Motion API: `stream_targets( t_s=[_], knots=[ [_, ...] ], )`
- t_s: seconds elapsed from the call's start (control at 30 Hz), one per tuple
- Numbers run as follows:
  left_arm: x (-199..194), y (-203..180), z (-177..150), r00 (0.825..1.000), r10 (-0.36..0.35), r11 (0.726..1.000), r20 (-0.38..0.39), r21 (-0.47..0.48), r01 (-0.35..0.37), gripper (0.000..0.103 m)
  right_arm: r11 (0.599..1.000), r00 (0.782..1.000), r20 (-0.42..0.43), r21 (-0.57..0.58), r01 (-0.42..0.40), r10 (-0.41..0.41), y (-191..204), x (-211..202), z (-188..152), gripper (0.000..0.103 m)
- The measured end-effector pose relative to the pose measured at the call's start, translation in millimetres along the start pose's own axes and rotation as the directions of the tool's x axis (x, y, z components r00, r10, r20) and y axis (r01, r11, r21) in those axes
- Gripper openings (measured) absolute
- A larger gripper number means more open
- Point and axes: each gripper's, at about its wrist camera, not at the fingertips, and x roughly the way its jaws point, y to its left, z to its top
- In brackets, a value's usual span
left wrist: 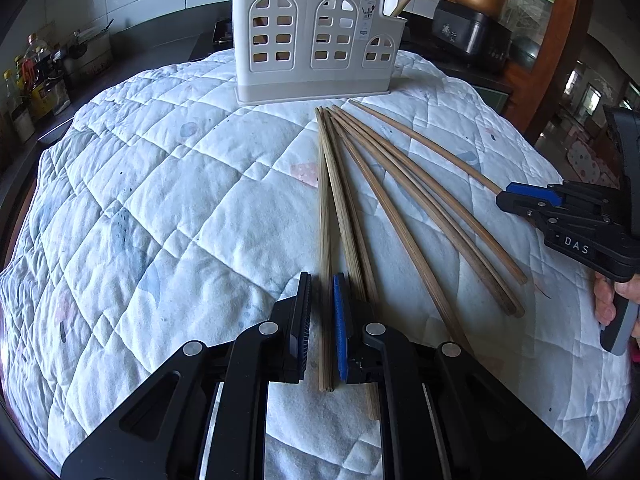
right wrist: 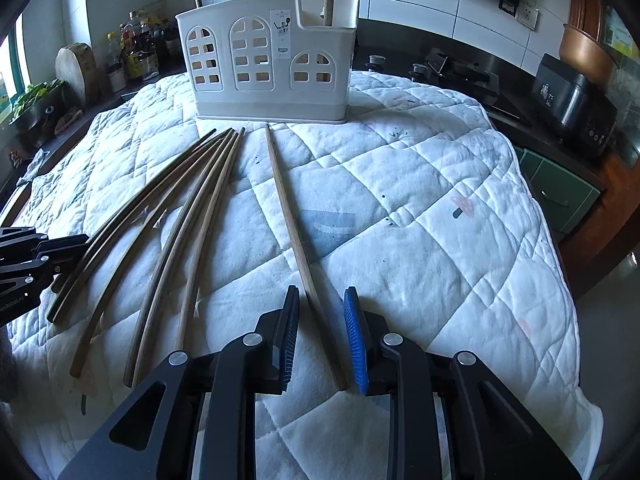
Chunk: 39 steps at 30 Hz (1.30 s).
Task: Organize utensils
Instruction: 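Move both open tools back down to the loose chopsticks, then close the left tool on a chopstick while the right tool grasps another, then carry the left tool's chopstick into the holder while the right tool inserts its own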
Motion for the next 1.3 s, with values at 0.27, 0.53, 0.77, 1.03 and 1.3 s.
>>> stream_targets(
  t_s=[0.27,0.53,0.77,1.03,1.3],
  knots=[
    [1,0,1,1.0,-0.005,1.0,-0.005,0.009,0.005,0.011,1.0,1.0,0.006,-0.017,0.004,-0.003,4,-1,0,0.011],
    [-1,1,2,1.0,-0.012,1.0,-0.016,-0.003,0.012,0.006,0.999,0.999,0.045,-0.026,0.02,-0.019,12,-24,-3,0.007],
    [-11,1,1,1.0,-0.012,1.0,0.001,-0.01,0.012,0.006,1.0,0.993,0.118,-0.013,0.027,-0.025,18,-58,0,0.007],
    [-42,5,4,0.996,-0.025,1.0,0.089,-0.014,0.026,0.006,1.0,0.972,0.232,-0.006,0.022,-0.02,29,-106,7,0.007],
    [-78,10,16,0.98,-0.038,0.999,0.196,-0.008,0.04,0.006,1.0,0.95,0.311,-0.024,-0.012,0.019,42,-146,29,0.007]
  ],
)
